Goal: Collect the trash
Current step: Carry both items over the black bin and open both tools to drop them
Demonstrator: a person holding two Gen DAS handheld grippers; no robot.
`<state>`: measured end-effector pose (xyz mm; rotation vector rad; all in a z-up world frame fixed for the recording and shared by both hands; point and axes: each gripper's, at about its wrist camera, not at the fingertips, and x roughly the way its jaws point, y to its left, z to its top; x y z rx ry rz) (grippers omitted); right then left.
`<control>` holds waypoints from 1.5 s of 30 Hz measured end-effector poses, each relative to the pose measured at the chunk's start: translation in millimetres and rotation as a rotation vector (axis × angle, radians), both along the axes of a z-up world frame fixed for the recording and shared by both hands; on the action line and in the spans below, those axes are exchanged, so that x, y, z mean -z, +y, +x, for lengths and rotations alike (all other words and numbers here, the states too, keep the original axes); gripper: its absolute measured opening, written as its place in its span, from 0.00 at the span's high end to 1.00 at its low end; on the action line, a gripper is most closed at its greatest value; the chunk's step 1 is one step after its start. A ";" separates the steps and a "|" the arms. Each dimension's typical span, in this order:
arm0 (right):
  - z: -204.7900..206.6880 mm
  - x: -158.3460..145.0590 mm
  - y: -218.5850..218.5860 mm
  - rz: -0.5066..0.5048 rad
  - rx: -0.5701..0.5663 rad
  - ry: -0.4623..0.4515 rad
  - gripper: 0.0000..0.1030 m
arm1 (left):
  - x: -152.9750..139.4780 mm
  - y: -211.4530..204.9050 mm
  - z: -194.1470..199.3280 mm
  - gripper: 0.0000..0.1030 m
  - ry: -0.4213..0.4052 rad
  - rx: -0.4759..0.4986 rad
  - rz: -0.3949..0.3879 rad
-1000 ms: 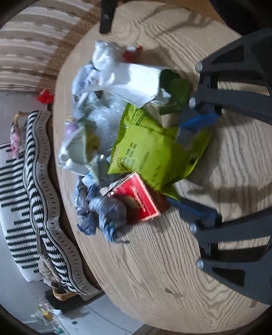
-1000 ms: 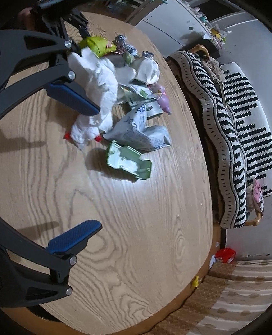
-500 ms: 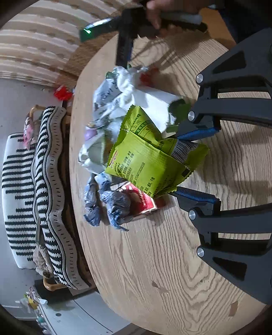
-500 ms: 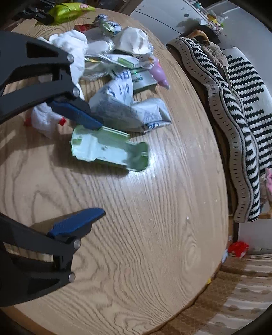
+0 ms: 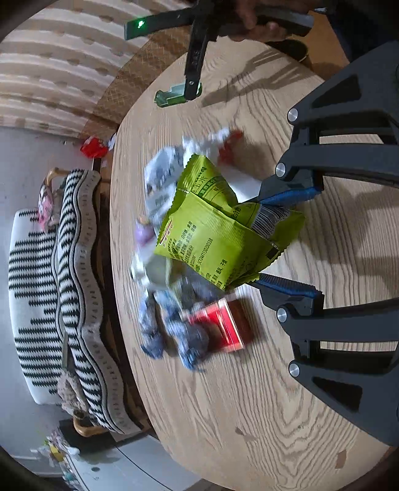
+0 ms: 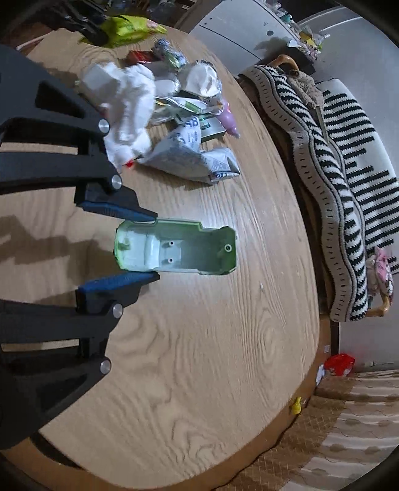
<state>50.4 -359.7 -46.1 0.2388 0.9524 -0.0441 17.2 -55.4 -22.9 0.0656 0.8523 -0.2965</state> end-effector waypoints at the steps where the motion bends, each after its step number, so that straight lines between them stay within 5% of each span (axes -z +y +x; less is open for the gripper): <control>1: -7.3 -2.8 -4.8 0.000 0.003 -0.004 0.68 | -0.7 -6.1 -0.6 0.61 -0.002 0.010 0.001; 12: -132.7 -19.9 -136.1 -0.057 0.188 -0.041 0.68 | -11.1 -162.1 -15.1 0.61 -0.014 0.267 0.000; 26: -289.2 31.5 -327.3 0.046 0.595 0.061 0.68 | 30.5 -393.6 -87.0 0.61 0.043 0.665 -0.021; 36: -323.8 44.1 -361.4 0.104 0.656 0.075 0.68 | 81.5 -483.8 -115.5 0.61 0.145 0.791 -0.013; 45: -323.6 45.4 -366.5 0.117 0.678 0.071 0.68 | 105.3 -513.2 -113.7 0.60 0.187 0.816 0.007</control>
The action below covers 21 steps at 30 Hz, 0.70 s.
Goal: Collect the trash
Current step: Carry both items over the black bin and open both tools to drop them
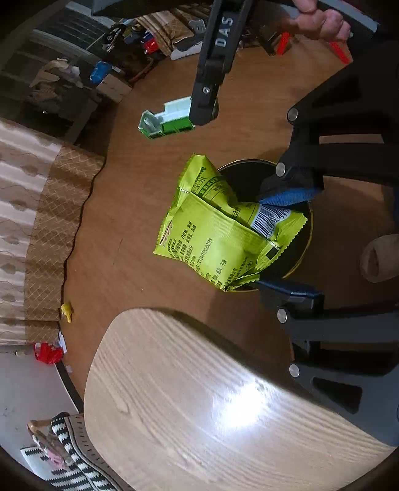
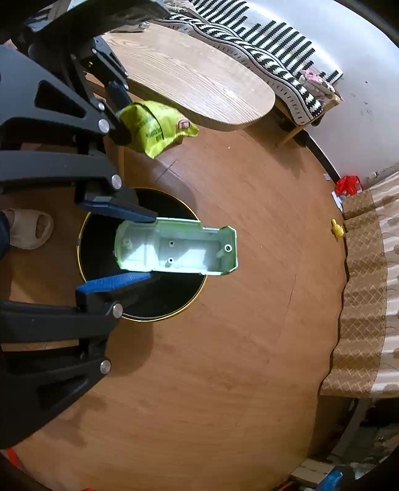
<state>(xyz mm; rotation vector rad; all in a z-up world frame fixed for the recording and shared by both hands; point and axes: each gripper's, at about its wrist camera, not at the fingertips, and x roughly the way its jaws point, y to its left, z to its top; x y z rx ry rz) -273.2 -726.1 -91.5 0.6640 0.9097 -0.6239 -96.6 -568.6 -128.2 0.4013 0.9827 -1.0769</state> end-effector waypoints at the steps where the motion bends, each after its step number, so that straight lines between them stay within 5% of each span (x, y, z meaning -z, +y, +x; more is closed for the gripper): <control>1: 1.8 0.2 0.2 0.000 0.002 0.000 0.68 | 0.9 -0.5 -1.2 0.60 0.003 0.001 -0.001; 5: -1.6 1.0 -1.8 0.002 0.014 0.002 0.68 | 5.3 -9.0 -2.5 0.52 0.014 0.018 -0.001; 7: -2.4 0.5 -0.7 0.002 0.020 0.004 0.68 | 5.6 -12.3 -4.6 0.40 0.009 0.023 -0.004; 20: 1.1 0.6 -3.5 0.016 0.007 -0.009 0.68 | -4.5 -6.5 -12.2 0.28 -0.003 0.036 -0.035; 21: 1.0 -0.9 -3.7 0.017 0.010 -0.019 0.62 | -5.7 -5.3 -11.8 0.28 -0.004 0.035 -0.035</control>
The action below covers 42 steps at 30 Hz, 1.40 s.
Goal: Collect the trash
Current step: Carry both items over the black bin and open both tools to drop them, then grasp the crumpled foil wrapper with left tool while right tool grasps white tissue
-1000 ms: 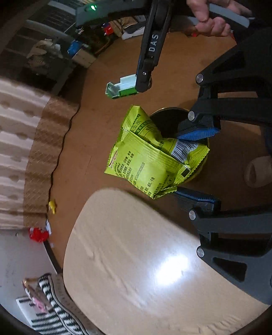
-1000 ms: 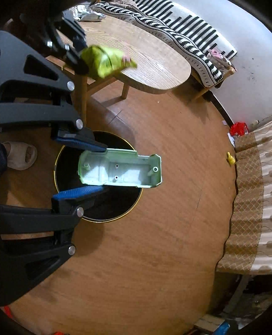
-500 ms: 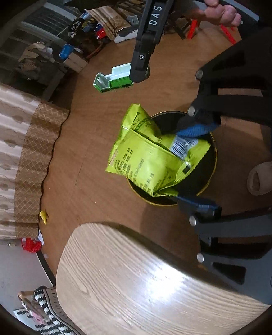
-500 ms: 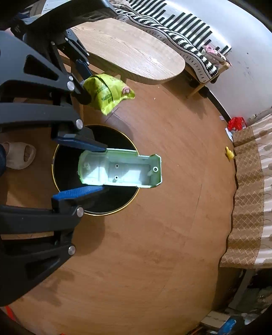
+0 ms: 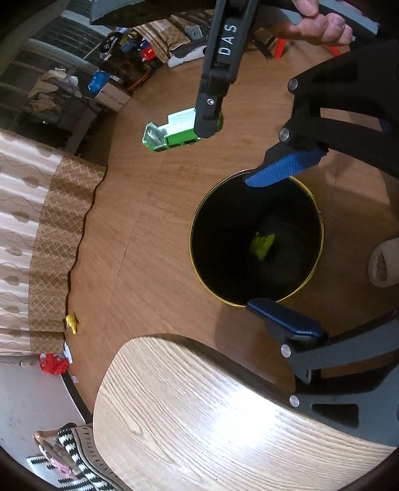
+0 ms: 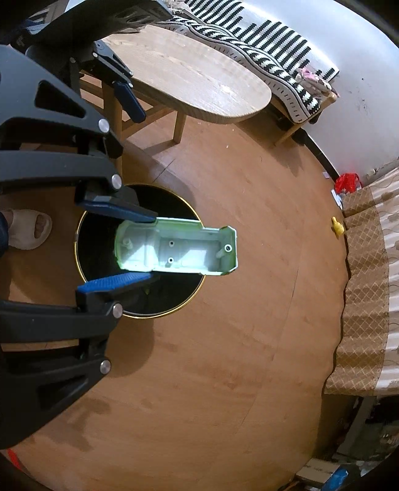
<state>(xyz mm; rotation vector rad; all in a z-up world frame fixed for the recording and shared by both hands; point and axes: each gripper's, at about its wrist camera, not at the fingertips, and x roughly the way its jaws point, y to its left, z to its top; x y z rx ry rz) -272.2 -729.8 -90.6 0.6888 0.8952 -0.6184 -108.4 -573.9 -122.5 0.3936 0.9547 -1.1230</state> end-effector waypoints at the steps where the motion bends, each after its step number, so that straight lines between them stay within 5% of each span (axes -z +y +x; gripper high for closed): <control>1: -0.3 -0.4 -1.4 0.004 0.002 -0.007 0.39 | -0.8 1.1 -0.3 0.27 -0.002 0.000 0.000; 3: -3.7 -4.6 -4.2 -0.005 0.022 -0.031 0.20 | -2.7 3.2 -0.5 0.26 -0.004 0.001 -0.001; 9: -1.2 -11.9 -0.8 -0.019 0.011 -0.057 0.20 | -11.3 11.0 2.3 0.24 -0.010 -0.006 -0.013; 14: 9.3 -22.1 9.2 -0.043 -0.004 -0.064 0.20 | -26.8 30.3 8.0 0.12 -0.026 -0.030 -0.033; 20: 37.4 -43.3 37.2 -0.081 -0.039 -0.113 0.15 | -66.2 93.9 33.7 0.07 -0.080 -0.142 -0.047; 31: 173.3 -67.9 195.2 -0.062 -0.426 -0.146 0.15 | -113.9 327.5 112.5 0.07 -0.165 -0.584 -0.030; 38: 236.8 -76.3 325.9 -0.085 -0.684 -0.148 0.15 | -113.5 496.4 149.1 0.07 -0.209 -0.896 0.014; 42: 267.9 -75.4 387.6 -0.072 -0.803 -0.157 0.15 | -105.5 560.9 156.8 0.07 -0.171 -0.995 0.002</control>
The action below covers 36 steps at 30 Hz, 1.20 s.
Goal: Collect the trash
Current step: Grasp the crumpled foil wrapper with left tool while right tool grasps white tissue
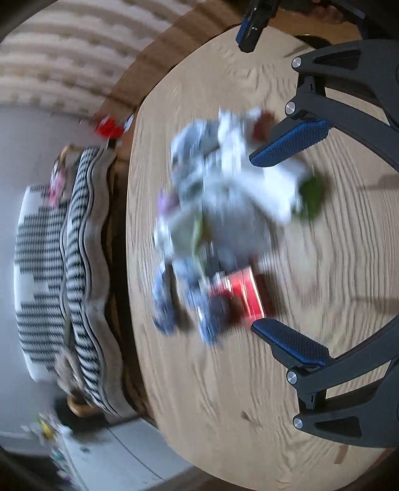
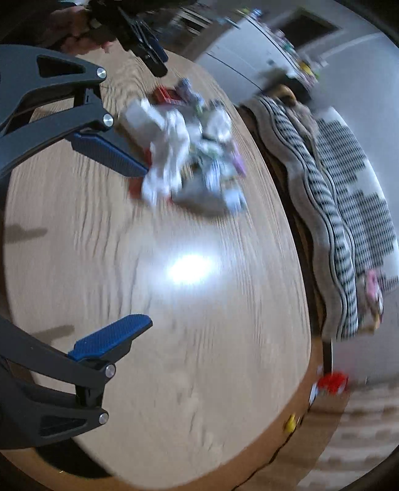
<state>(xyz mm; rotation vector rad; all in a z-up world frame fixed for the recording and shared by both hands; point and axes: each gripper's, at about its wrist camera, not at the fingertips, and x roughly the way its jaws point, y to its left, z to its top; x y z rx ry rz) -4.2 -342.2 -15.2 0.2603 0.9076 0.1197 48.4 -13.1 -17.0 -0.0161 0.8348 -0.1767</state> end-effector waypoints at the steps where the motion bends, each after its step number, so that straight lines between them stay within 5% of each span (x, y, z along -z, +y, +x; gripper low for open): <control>1: 5.4 0.5 13.8 0.000 -0.024 -0.002 0.15 | 2.3 8.8 -1.6 0.07 0.004 -0.010 -0.002; 8: 33.0 12.9 81.0 -0.012 -0.124 0.002 0.15 | 13.6 50.6 18.4 0.07 0.017 -0.045 -0.002; 20: 55.9 23.2 100.9 -0.032 -0.162 0.035 0.19 | 36.6 46.8 82.0 0.09 0.033 -0.071 0.036; 24: 59.1 26.6 106.8 -0.044 -0.178 0.043 0.23 | 39.7 52.7 88.6 0.54 0.071 -0.076 -0.014; 26: 60.1 28.0 108.8 -0.045 -0.185 0.050 0.26 | 38.8 54.0 88.3 0.60 0.064 -0.081 -0.014; 29: 60.2 29.4 112.1 -0.044 -0.196 0.057 0.36 | 33.3 56.4 83.6 0.62 0.038 -0.085 -0.021; 34: 59.5 30.2 115.1 -0.037 -0.209 0.061 0.80 | 20.5 63.9 74.0 0.63 -0.004 -0.117 -0.033; 36: 58.4 29.2 115.1 -0.040 -0.210 0.055 0.87 | 19.4 64.6 71.7 0.63 -0.006 -0.121 -0.037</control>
